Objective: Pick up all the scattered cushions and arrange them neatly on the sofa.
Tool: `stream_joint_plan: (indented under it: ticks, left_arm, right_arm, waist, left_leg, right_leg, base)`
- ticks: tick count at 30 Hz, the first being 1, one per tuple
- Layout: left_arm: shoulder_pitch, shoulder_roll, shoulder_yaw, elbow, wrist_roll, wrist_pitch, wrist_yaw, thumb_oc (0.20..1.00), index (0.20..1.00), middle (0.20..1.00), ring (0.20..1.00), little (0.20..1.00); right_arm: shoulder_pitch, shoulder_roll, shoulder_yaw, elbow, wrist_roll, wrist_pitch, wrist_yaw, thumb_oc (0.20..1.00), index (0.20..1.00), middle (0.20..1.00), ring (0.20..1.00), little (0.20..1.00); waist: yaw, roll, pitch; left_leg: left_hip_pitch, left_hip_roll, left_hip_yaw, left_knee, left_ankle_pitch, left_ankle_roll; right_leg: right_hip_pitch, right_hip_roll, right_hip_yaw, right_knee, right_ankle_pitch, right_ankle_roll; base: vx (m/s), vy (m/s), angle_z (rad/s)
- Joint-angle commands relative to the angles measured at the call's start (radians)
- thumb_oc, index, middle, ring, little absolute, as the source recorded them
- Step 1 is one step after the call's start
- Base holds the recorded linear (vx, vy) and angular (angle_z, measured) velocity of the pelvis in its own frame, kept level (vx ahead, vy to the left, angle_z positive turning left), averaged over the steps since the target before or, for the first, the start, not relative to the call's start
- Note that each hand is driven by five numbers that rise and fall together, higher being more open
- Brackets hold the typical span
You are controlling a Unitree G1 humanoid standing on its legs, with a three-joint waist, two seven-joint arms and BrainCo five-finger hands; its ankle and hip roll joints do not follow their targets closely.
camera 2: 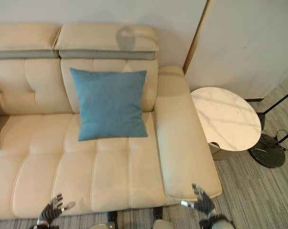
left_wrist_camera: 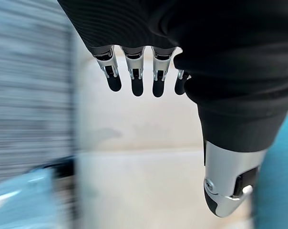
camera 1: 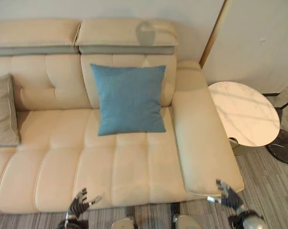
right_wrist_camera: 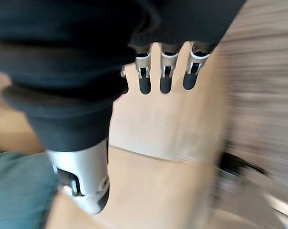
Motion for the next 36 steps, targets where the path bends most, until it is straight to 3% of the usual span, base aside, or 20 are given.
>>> stream_joint_plan:
  ticks: [1, 2, 3, 5, 6, 7, 9, 11, 12, 13, 16, 17, 19, 20, 21, 23, 24, 25, 29, 36]
  left_arm:
    - [-0.055, 0.063, 0.037, -0.049, 0.034, -0.037, 0.028, 1.000, 1.000, 1.000, 1.000, 1.000]
    - [-0.068, 0.077, 0.021, -0.071, 0.028, -0.039, 0.030, 1.000, 1.000, 1.000, 1.000, 1.000]
    - [-0.068, 0.077, 0.022, -0.071, 0.028, -0.038, 0.030, 1.000, 1.000, 1.000, 1.000, 1.000]
    - [-0.094, 0.106, -0.004, -0.087, 0.048, -0.035, 0.035, 1.000, 1.000, 1.000, 1.000, 1.000]
    - [-0.094, 0.106, -0.004, -0.087, 0.048, -0.035, 0.035, 1.000, 1.000, 1.000, 1.000, 1.000]
    - [-0.106, 0.114, -0.014, -0.094, 0.052, -0.034, 0.039, 1.000, 1.000, 1.000, 1.000, 1.000]
    - [-0.114, 0.108, -0.025, -0.113, 0.048, -0.037, 0.052, 1.000, 1.000, 1.000, 1.000, 1.000]
    - [-0.114, 0.108, -0.025, -0.113, 0.048, -0.037, 0.052, 1.000, 1.000, 1.000, 1.000, 1.000]
    - [-0.131, 0.099, -0.024, -0.115, 0.038, -0.039, 0.061, 1.000, 1.000, 1.000, 1.000, 1.000]
    - [-0.133, 0.090, -0.018, -0.109, 0.032, -0.039, 0.071, 1.000, 1.000, 1.000, 1.000, 1.000]
    - [-0.121, 0.074, -0.001, -0.095, 0.025, -0.038, 0.083, 1.000, 1.000, 1.000, 1.000, 1.000]
    - [-0.126, 0.071, 0.001, -0.088, 0.037, -0.037, 0.086, 1.000, 1.000, 1.000, 1.000, 1.000]
    - [-0.125, 0.072, -0.003, -0.095, 0.043, -0.039, 0.081, 1.000, 1.000, 1.000, 1.000, 1.000]
    - [-0.125, 0.072, -0.003, -0.095, 0.043, -0.039, 0.081, 1.000, 1.000, 1.000, 1.000, 1.000]
    - [-0.119, 0.074, 0.005, -0.105, 0.038, -0.041, 0.074, 1.000, 1.000, 1.000, 1.000, 1.000]
    - [-0.118, 0.071, 0.007, -0.105, 0.035, -0.038, 0.073, 1.000, 1.000, 1.000, 1.000, 1.000]
    - [-0.118, 0.071, 0.007, -0.105, 0.035, -0.038, 0.073, 1.000, 1.000, 1.000, 1.000, 1.000]
    - [-0.120, 0.066, 0.002, -0.107, 0.032, -0.040, 0.071, 1.000, 1.000, 1.000, 1.000, 1.000]
    - [-0.116, 0.061, -0.015, -0.119, 0.036, -0.039, 0.063, 1.000, 1.000, 1.000, 1.000, 1.000]
    - [-0.115, 0.082, -0.006, -0.134, 0.019, -0.037, 0.053, 1.000, 1.000, 1.000, 1.000, 1.000]
  right_arm:
    - [-0.108, -0.018, -0.001, -0.042, -0.014, -0.036, -0.047, 1.000, 1.000, 1.000, 1.000, 1.000]
    - [-0.114, -0.004, 0.003, -0.023, 0.010, -0.037, -0.058, 1.000, 1.000, 1.000, 1.000, 1.000]
    - [-0.115, -0.004, 0.003, -0.023, 0.010, -0.038, -0.058, 1.000, 1.000, 1.000, 1.000, 1.000]
    - [-0.119, -0.004, 0.008, -0.001, 0.010, -0.043, -0.079, 1.000, 1.000, 1.000, 1.000, 1.000]
    - [-0.119, -0.004, 0.008, -0.001, 0.010, -0.043, -0.079, 1.000, 1.000, 1.000, 1.000, 1.000]
    - [-0.118, -0.006, 0.007, 0.001, 0.007, -0.046, -0.087, 1.000, 1.000, 1.000, 1.000, 1.000]
    - [-0.124, -0.010, 0.007, -0.007, 0.013, -0.045, -0.097, 1.000, 1.000, 1.000, 1.000, 1.000]
    - [-0.124, -0.010, 0.006, -0.007, 0.013, -0.045, -0.097, 1.000, 1.000, 1.000, 1.000, 1.000]
    - [-0.145, -0.014, 0.002, -0.005, 0.027, -0.040, -0.108, 1.000, 1.000, 1.000, 1.000, 1.000]
    - [-0.157, -0.036, -0.002, -0.018, 0.024, -0.038, -0.121, 1.000, 1.000, 1.000, 1.000, 1.000]
    - [-0.161, -0.060, -0.016, -0.026, 0.017, -0.037, -0.130, 1.000, 1.000, 1.000, 1.000, 1.000]
    - [-0.173, -0.084, -0.017, -0.033, 0.005, -0.031, -0.138, 1.000, 1.000, 1.000, 1.000, 1.000]
    - [-0.170, -0.096, -0.021, -0.043, 0.002, -0.033, -0.140, 1.000, 1.000, 1.000, 1.000, 1.000]
    - [-0.171, -0.096, -0.021, -0.043, 0.002, -0.033, -0.140, 1.000, 1.000, 1.000, 1.000, 1.000]
    - [-0.159, -0.099, -0.025, -0.056, 0.005, -0.032, -0.133, 1.000, 1.000, 1.000, 1.000, 1.000]
    - [-0.157, -0.102, -0.021, -0.058, 0.001, -0.032, -0.128, 1.000, 1.000, 1.000, 1.000, 1.000]
    - [-0.158, -0.102, -0.021, -0.058, 0.001, -0.032, -0.128, 1.000, 1.000, 1.000, 1.000, 1.000]
    - [-0.160, -0.104, -0.020, -0.064, 0.005, -0.035, -0.120, 1.000, 1.000, 1.000, 1.000, 1.000]
    - [-0.157, -0.092, -0.013, -0.042, 0.005, -0.032, -0.112, 1.000, 1.000, 1.000, 1.000, 1.000]
    - [-0.173, -0.071, 0.001, 0.028, 0.010, -0.020, -0.114, 1.000, 1.000, 1.000, 1.000, 1.000]
  waist:
    - [0.001, -0.013, 0.039]
    - [0.011, -0.002, 0.061]
    - [0.011, -0.003, 0.058]
    - [0.032, 0.026, 0.062]
    - [0.033, 0.027, 0.060]
    - [0.040, 0.026, 0.046]
    - [0.056, 0.019, 0.037]
    - [0.055, 0.018, 0.038]
    - [0.079, 0.015, 0.029]
    - [0.084, 0.029, 0.028]
    - [0.083, 0.045, 0.037]
    - [0.082, 0.039, 0.064]
    - [0.068, 0.026, 0.075]
    - [0.068, 0.027, 0.073]
    - [0.054, 0.009, 0.069]
    - [0.050, 0.000, 0.064]
    - [0.050, 0.000, 0.063]
    - [0.039, -0.008, 0.057]
    - [0.022, 0.013, 0.024]
    - [0.033, 0.006, -0.004]
  left_leg:
    - [0.034, -0.007, -0.001, 0.020, -0.098, -0.009]
    - [0.014, 0.011, 0.009, 0.040, -0.080, -0.002]
    - [0.009, 0.011, 0.009, 0.042, -0.079, -0.002]
    - [-0.018, 0.041, 0.005, 0.029, -0.032, 0.005]
    - [-0.022, 0.042, 0.006, 0.030, -0.031, 0.004]
    - [-0.043, 0.041, -0.012, 0.017, -0.004, -0.001]
    - [-0.087, 0.035, -0.020, 0.019, 0.026, -0.010]
    - [-0.086, 0.035, -0.022, 0.019, 0.026, -0.011]
    - [-0.142, 0.041, -0.009, 0.014, 0.066, -0.033]
    - [-0.192, 0.062, -0.007, -0.001, 0.112, -0.064]
    - [-0.228, 0.075, -0.012, -0.001, 0.134, -0.090]
    - [-0.231, 0.052, -0.051, 0.026, 0.110, -0.093]
    - [-0.226, 0.023, -0.106, 0.141, 0.038, -0.074]
    - [-0.230, 0.025, -0.107, 0.142, 0.039, -0.074]
    - [-0.178, 0.013, -0.121, 0.211, -0.056, -0.058]
    - [-0.134, -0.001, -0.152, 0.263, -0.125, -0.049]
    - [-0.136, -0.001, -0.152, 0.262, -0.122, -0.049]
    - [-0.091, -0.013, -0.179, 0.303, -0.174, -0.046]
    - [-0.015, -0.008, -0.176, 0.200, -0.165, -0.040]
    - [0.046, -0.026, -0.182, 0.113, -0.158, -0.028]
  right_leg:
    - [-0.090, -0.032, -0.010, 0.060, 0.077, 0.105]
    - [-0.077, -0.022, -0.033, 0.156, 0.010, 0.088]
    - [-0.082, -0.023, -0.032, 0.157, 0.010, 0.087]
    - [-0.039, 0.020, -0.031, 0.413, -0.123, 0.050]
    - [-0.043, 0.022, -0.030, 0.413, -0.122, 0.049]
    - [-0.002, 0.068, -0.003, 0.522, -0.159, 0.044]
    - [0.043, 0.107, 0.005, 0.473, -0.191, 0.011]
    - [0.046, 0.107, 0.003, 0.472, -0.192, 0.011]
    - [0.124, 0.123, -0.032, 0.312, -0.298, -0.029]
    - [0.132, 0.160, -0.016, 0.198, -0.326, -0.057]
    - [0.139, 0.171, -0.026, 0.124, -0.302, -0.065]
    - [0.122, 0.153, -0.026, 0.119, -0.278, -0.065]
    - [0.093, 0.127, -0.044, 0.120, -0.243, -0.061]
    - [0.091, 0.129, -0.044, 0.119, -0.241, -0.061]
    - [0.070, 0.098, -0.052, 0.113, -0.216, -0.058]
    - [0.058, 0.086, -0.049, 0.114, -0.207, -0.060]
    - [0.056, 0.086, -0.049, 0.113, -0.205, -0.060]
    - [0.041, 0.079, -0.042, 0.117, -0.195, -0.061]
    - [0.045, 0.090, -0.052, 0.112, -0.192, -0.056]
    - [0.073, 0.092, -0.039, 0.088, -0.169, -0.041]
  base:
    - [-0.34, 0.038, -0.62]
    - [-0.34, 0.036, -0.52]
    - [-0.39, 0.059, -0.47]
    - [-0.35, 0.042, -0.32]
    - [-0.39, -0.045, 0.10]
    - [-0.26, -0.100, 0.41]
    - [-0.25, -0.116, 0.40]
    - [-0.13, -0.079, -0.02]
    - [-0.43, -0.226, -0.09]
    - [-0.43, -0.226, 0.10]
    - [-0.42, -0.141, 0.31]
    - [-0.38, -0.043, 0.03]
    - [-0.36, -0.034, 0.01]
    - [-0.26, -0.011, 0.21]
    - [-0.21, -0.001, 0.25]
    - [-0.17, 0.004, 0.10]
    - [-0.09, 0.020, 0.02]
    - [-0.04, 0.043, 0.12]
    - [0.02, 0.059, -0.07]
    - [0.03, 0.062, 0.02]
